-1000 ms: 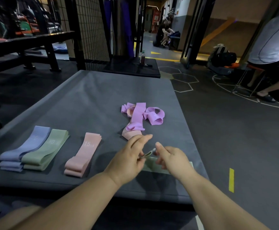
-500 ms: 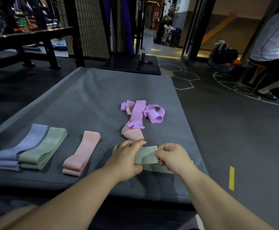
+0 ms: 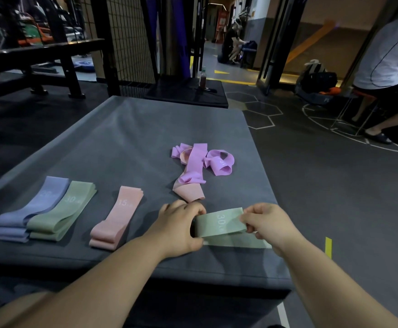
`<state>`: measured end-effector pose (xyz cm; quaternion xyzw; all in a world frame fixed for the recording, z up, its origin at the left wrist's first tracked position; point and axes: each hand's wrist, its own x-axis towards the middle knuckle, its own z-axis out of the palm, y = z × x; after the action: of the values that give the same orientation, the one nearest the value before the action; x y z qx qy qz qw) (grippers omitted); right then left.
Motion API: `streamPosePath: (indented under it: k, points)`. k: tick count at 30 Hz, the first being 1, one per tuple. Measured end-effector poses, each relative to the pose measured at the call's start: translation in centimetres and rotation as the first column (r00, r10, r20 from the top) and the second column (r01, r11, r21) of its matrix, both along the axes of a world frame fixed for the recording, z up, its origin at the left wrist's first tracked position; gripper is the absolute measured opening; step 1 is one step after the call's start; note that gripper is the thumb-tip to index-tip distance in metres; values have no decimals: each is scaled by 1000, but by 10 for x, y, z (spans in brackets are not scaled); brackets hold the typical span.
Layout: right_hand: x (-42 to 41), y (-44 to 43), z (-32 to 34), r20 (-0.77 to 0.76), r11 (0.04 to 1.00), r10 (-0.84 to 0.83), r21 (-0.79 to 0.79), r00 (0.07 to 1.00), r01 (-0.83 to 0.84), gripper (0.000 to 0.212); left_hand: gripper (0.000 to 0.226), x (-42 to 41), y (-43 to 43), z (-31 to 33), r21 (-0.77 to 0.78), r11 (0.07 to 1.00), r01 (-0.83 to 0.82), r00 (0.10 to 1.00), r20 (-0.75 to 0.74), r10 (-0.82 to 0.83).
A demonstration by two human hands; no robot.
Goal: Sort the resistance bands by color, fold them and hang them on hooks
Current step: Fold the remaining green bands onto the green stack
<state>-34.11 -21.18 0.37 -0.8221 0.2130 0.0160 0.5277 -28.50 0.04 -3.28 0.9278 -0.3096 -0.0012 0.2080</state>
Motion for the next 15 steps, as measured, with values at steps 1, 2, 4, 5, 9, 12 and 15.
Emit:
streamPosePath:
  k: [1, 2, 4, 5, 9, 12, 15]
  points:
    - [-1, -2, 1, 5, 1000, -3, 10, 1000, 3, 12, 51, -1, 0, 1, 16, 1000, 6, 1000, 15, -6]
    - [-2, -4, 3, 9, 1000, -4, 18, 1000, 4, 11, 51, -2, 0, 1, 30, 1000, 9, 1000, 28, -10]
    - [-3, -6, 5, 16, 999, -4, 34, 1000, 4, 12, 50, -5, -1, 2, 59, 998, 17, 998, 51, -20]
    - [-4, -7, 6, 19, 999, -4, 41, 1000, 3, 13, 50, -6, -1, 3, 76, 997, 22, 998, 58, -26]
    - [-5, -9, 5, 17, 998, 10, 59, 1000, -11, 14, 46, -10, -4, 1, 149, 988, 37, 998, 53, -45]
    - [-5, -9, 4, 16, 997, 6, 75, 1000, -7, 13, 48, -10, -5, 1, 150, 988, 28, 999, 42, -35]
    - [-4, -13, 5, 23, 995, -13, 99, 1000, 10, 13, 51, -8, -3, 8, 111, 994, 4, 999, 36, -8]
